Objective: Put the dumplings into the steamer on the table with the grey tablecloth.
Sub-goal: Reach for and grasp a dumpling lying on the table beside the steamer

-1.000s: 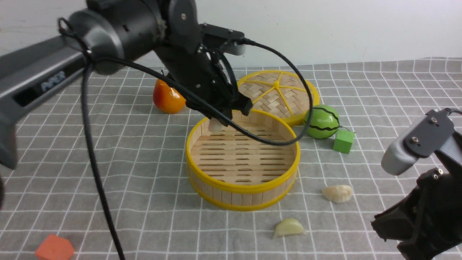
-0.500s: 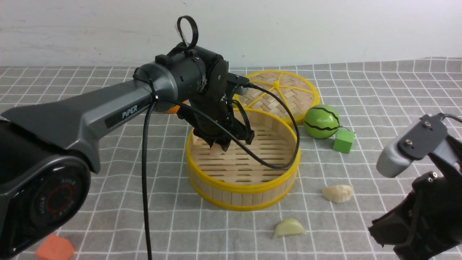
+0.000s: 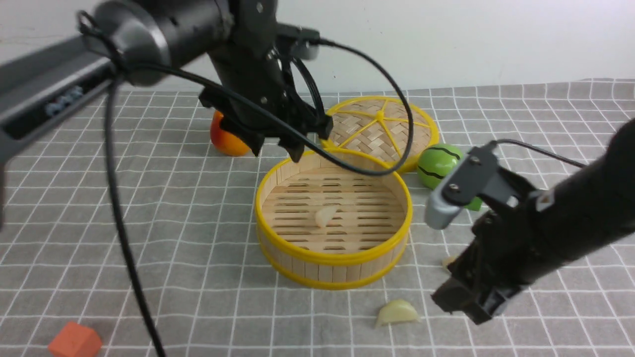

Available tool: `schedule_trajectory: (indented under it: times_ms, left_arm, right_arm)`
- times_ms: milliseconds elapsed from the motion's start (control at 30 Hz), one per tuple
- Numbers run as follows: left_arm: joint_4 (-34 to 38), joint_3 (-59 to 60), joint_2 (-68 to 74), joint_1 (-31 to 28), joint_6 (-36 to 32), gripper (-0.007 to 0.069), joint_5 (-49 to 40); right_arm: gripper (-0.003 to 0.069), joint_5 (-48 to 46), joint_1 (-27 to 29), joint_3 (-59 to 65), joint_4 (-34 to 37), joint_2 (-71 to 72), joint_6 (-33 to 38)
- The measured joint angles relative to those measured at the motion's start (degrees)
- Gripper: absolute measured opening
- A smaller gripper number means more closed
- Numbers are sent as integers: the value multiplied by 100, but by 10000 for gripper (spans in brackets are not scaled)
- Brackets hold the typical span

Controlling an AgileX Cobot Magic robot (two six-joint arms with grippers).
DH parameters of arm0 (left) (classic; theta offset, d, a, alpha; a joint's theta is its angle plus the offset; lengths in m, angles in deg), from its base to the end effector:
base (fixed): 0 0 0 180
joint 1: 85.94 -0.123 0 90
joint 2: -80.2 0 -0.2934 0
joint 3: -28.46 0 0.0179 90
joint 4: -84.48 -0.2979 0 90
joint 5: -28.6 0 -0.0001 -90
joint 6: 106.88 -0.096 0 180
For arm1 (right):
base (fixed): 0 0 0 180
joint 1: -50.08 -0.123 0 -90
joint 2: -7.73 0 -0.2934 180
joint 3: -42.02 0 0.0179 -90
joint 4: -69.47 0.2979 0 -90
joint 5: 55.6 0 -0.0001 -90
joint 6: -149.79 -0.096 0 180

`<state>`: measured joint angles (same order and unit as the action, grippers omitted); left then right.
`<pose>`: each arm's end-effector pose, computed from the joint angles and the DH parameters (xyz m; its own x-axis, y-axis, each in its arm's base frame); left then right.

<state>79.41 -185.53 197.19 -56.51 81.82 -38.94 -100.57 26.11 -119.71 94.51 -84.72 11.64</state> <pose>0.4165 -0.2259 0.3552 -0.8060 0.3200 -0.4980 0.3623 0.9320 0.0125 0.2983 0.1641 0.2459 -0.5406 -0.6578 -0.5244 -0.7947 0.6039 0.0617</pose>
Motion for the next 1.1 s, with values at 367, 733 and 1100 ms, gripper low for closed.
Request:
schedule_trajectory:
  times_ms: [367,733,1100]
  left_arm:
    - [52,1080,-2154,0,143,-7,-365]
    - [290,3823,-4385,0,221,-14,-370]
    - [291,5133,-6337,0,533,-14,-226]
  right_arm:
    - [425,146,-468,-1092,-395,-2057,219]
    - [189,234,-468,-1191,-592,-2486,112]
    - [177,-1258,-474,-2442,-1071,-2153,-930]
